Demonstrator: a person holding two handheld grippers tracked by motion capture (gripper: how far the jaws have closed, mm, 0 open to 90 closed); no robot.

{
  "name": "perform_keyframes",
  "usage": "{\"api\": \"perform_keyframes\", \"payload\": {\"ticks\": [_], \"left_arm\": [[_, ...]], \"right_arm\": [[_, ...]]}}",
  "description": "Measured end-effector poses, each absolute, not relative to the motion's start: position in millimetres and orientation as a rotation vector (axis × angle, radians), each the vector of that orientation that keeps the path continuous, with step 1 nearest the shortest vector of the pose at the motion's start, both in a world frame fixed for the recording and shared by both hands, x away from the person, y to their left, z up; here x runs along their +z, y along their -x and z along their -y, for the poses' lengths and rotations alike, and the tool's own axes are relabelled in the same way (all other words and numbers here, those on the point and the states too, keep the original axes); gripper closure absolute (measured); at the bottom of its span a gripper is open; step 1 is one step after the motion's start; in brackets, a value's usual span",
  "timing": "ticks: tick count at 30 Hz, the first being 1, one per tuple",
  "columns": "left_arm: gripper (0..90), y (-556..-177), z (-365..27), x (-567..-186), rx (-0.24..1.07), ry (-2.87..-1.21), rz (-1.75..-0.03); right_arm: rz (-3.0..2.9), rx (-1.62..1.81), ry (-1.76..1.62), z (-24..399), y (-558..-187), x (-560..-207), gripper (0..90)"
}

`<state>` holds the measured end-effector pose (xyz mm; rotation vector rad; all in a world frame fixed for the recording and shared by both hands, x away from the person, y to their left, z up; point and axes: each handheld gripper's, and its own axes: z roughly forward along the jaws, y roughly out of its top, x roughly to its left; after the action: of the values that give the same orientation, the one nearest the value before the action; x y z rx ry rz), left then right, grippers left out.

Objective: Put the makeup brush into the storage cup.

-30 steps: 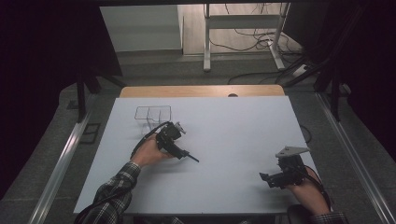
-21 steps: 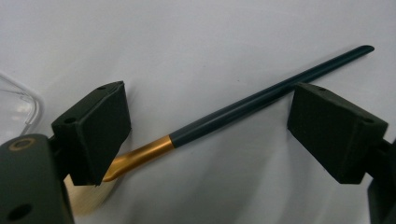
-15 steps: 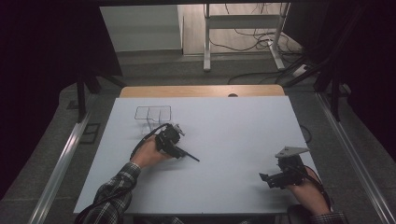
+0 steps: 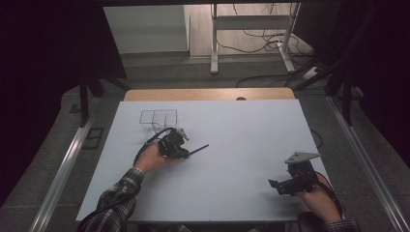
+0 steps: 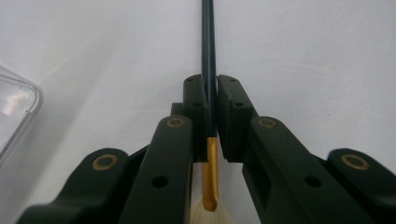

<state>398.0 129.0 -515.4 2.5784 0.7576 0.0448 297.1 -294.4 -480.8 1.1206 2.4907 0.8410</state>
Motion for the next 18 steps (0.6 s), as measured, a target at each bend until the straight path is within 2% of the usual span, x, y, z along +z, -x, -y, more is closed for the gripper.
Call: {"api": "perform_keyframes", "payload": {"ticks": [18], "left_arm": [[83.2,-391,-135,-503,0.070,-2.539,-0.766]], "right_arm": [[-2.485,0.848,-1.126,295,-297,-480,1.1]]}}
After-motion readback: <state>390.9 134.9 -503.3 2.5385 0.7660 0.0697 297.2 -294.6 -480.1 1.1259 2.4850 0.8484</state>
